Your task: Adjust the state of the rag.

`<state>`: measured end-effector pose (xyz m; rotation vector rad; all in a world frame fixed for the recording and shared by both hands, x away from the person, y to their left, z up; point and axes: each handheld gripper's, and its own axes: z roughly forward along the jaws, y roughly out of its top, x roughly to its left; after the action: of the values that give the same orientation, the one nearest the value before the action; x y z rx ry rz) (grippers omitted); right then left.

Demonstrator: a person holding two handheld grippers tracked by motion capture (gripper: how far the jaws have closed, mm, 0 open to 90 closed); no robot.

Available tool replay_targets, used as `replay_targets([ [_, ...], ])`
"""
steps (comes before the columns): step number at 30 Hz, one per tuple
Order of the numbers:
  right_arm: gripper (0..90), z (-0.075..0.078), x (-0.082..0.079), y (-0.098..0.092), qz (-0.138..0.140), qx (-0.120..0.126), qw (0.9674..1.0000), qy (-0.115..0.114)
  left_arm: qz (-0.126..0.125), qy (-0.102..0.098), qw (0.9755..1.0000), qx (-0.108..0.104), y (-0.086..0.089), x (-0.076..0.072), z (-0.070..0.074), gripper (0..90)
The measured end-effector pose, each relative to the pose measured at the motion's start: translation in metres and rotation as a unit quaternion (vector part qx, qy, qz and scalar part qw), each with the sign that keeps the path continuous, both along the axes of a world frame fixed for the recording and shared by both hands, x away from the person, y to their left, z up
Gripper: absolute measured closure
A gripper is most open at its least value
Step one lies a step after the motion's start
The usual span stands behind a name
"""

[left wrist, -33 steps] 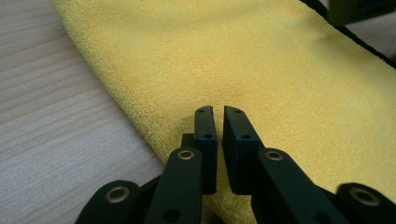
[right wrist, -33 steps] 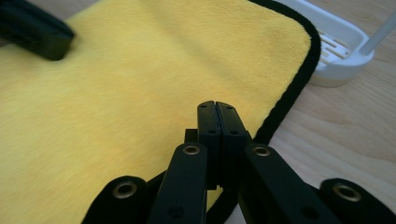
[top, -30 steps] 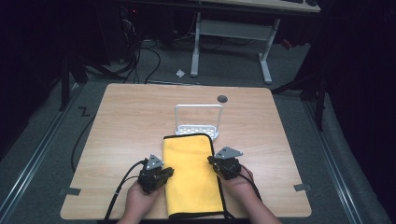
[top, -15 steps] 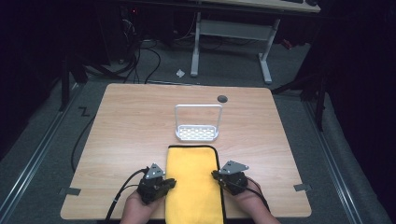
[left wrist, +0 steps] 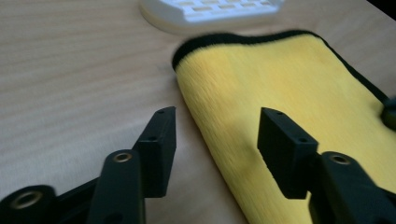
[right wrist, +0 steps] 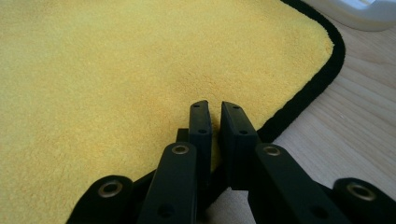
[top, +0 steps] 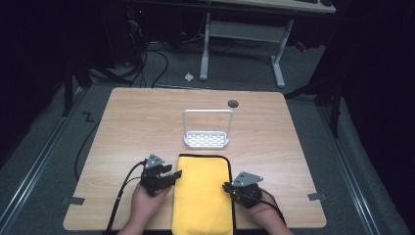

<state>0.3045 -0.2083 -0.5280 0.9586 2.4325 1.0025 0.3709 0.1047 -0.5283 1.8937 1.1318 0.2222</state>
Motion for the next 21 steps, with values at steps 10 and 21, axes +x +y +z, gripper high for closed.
replay_targets([
  [10,83.5,0.000,0.003,0.000,0.004,0.006,1.0000,0.004,0.008,0.044,0.9989,-0.012,-0.017,0.042,-0.005,46.4],
  [21,81.8,-0.001,0.002,0.001,-0.001,0.008,1.0000,0.002,0.005,0.019,0.9998,-0.006,-0.018,0.037,-0.011,78.1],
])
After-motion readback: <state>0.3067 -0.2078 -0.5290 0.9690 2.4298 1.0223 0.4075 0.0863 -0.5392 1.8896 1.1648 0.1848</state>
